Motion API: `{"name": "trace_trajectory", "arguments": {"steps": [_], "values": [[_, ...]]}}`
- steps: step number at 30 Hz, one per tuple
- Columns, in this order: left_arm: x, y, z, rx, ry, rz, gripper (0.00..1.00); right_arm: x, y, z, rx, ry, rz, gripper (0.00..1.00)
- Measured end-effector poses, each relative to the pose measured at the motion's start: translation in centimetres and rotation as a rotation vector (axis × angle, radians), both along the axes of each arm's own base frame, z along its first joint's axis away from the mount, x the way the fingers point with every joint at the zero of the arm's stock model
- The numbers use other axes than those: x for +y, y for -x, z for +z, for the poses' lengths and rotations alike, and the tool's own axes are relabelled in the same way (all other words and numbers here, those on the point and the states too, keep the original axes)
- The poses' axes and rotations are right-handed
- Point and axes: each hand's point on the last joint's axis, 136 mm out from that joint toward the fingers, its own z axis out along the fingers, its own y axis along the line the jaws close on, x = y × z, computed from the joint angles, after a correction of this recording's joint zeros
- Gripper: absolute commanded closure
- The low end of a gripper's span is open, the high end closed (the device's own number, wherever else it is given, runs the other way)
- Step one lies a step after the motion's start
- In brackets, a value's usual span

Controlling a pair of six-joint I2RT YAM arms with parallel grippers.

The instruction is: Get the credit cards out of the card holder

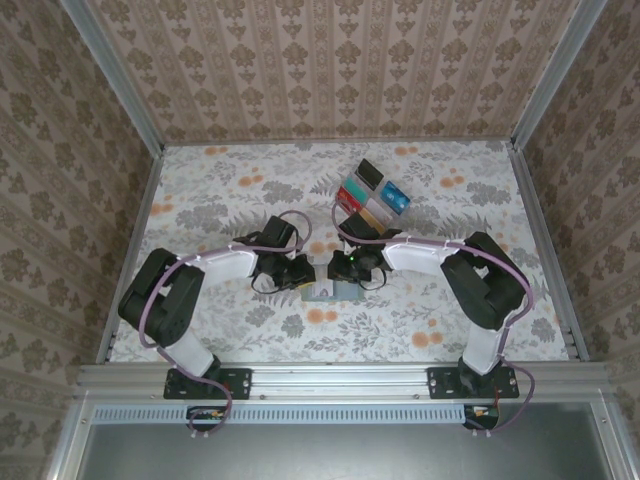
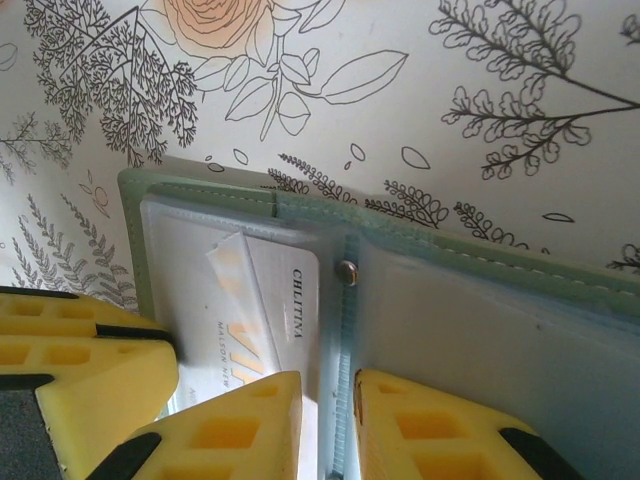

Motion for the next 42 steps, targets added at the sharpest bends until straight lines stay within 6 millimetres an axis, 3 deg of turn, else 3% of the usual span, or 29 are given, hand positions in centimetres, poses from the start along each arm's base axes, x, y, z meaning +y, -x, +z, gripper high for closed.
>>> {"name": "trace_trajectory", "arguments": {"steps": [16,26,35,42], "values": [[0.1,-0.1,-0.2,0.0,-0.012,0.003,0.86,0.8,-0.1,-0.4,0.008,-0.126,0.027,0.79],[0.0,-0.2,0.0,0.004,-0.009,0.012,0.78,0.7,-0.3,-0.4,-0.021,-0.174,0.042,0.92],[0.1,-0.3,0.0,0.004,-0.013,0.016,0.77,0.2,-0.4,1.1,-0.078,-0.189,0.067,0.92],[0.5,-0.3,0.0,0.007,-0.021,0.026,0.78,-1.1,-0.4,0.2,-0.074,-0.153,0.055,0.92]]}}
